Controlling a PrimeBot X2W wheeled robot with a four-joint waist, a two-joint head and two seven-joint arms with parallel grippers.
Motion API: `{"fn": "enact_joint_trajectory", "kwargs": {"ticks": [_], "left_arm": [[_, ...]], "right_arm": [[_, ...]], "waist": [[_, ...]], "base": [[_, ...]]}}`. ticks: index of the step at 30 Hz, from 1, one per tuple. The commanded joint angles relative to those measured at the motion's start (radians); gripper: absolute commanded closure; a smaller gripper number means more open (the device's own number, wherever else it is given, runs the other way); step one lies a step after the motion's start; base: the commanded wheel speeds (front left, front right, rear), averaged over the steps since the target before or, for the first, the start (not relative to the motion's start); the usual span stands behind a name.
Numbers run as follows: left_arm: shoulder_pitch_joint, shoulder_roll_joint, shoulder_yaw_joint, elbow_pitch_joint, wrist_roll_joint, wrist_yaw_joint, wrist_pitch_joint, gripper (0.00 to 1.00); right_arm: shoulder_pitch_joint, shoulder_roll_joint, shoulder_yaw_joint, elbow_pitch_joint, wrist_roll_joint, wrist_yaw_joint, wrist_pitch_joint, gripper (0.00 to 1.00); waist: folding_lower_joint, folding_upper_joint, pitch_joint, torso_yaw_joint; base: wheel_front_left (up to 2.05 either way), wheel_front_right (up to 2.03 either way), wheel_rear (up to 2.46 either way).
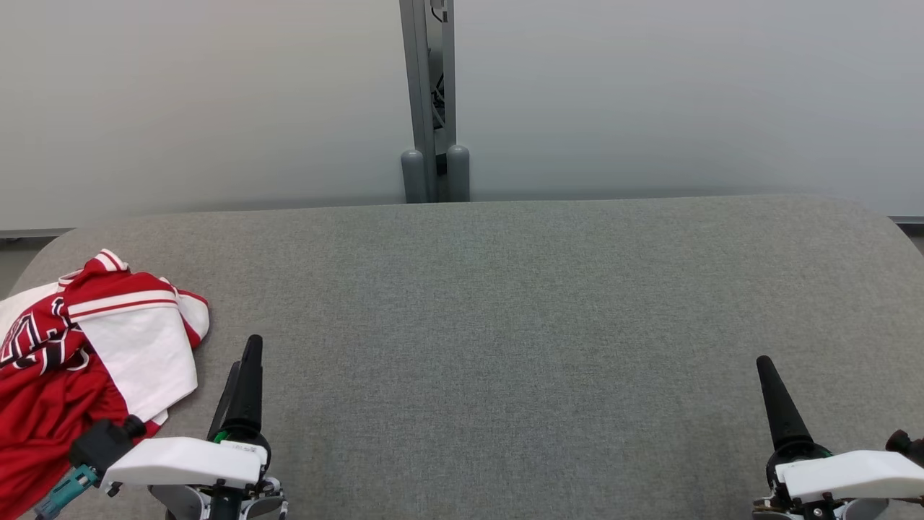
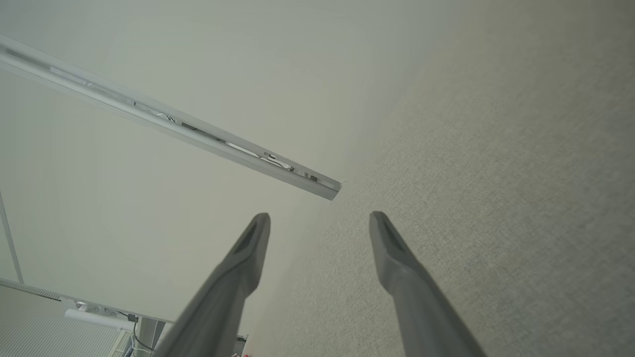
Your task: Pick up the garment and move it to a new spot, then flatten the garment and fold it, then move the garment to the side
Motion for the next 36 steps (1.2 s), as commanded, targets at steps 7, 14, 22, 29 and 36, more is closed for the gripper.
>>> {"fn": "enact_joint_trajectory", "kwargs": {"ticks": [7,14,22,29,36], "left_arm": [[-0.003,0.010,-0.062,-0.061,0.230,0.054,-0.037,0.00],[0.007,0.011,-0.090,-0.073,0.339,0.093,-0.058,0.00],[0.020,0.013,-0.121,-0.063,0.452,0.124,-0.086,0.00],[0.024,0.017,-0.144,-0.073,0.543,0.146,-0.109,0.00],[0.031,0.021,-0.163,-0.076,0.624,0.171,-0.129,0.00]], "right_arm": [[0.002,-0.012,0.021,-0.071,-0.224,0.001,-0.037,0.00],[0.019,-0.010,0.045,-0.067,-0.343,0.001,-0.057,0.00],[0.023,-0.005,0.063,-0.078,-0.449,0.001,-0.082,0.00],[0.030,-0.006,0.075,-0.083,-0.528,0.001,-0.102,0.00],[0.035,-0.006,0.087,-0.088,-0.602,0.002,-0.121,0.00]], "waist": [[0.0000,-0.0001,-0.008,-0.002],[0.0000,-0.0001,-0.014,-0.004],[0.0000,-0.0001,-0.026,-0.008],[0.0000,-0.0001,-0.037,-0.010],[0.0000,-0.0001,-0.047,-0.014]], "base": [[0.00,0.00,0.00],[0.00,0.00,0.00],[0.00,0.00,0.00],[0.00,0.00,0.00],[0.00,0.00,0.00]]}}
